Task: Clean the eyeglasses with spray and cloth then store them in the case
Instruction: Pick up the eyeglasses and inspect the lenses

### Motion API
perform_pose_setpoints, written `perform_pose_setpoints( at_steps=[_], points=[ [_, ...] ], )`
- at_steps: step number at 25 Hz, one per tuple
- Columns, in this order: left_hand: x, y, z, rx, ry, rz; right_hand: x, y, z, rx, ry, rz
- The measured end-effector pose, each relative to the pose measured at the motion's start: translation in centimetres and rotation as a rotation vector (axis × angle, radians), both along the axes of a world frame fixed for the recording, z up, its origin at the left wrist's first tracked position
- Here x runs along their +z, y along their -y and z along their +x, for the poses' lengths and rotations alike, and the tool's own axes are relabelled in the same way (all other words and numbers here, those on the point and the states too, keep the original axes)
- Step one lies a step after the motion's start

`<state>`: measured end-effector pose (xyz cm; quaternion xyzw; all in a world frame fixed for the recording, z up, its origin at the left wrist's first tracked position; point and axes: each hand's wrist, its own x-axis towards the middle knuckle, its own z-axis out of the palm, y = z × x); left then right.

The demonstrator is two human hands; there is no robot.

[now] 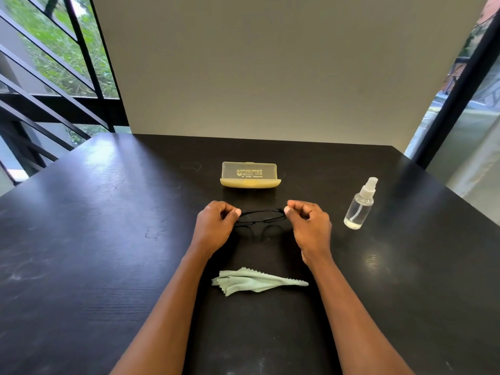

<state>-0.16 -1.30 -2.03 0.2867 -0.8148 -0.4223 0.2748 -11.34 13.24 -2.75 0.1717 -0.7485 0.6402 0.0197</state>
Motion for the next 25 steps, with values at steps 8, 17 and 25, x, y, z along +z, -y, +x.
perform_pose_setpoints(
  at_steps=[8,17,25],
  points=[
    [0.07,-0.42,0.48,0.023,-0.190,-0.365,0.11,-0.29,0.34,0.099,-0.287,0.222],
    [0.08,-0.56,0.18,0.051,-0.254,-0.415,0.44,-0.24,0.48,0.087,-0.384,0.271],
    [0.09,-0.67,0.15,0.044,-0.300,-0.388,0.38,0.03,0.57,0.037,-0.363,0.271]
  ],
)
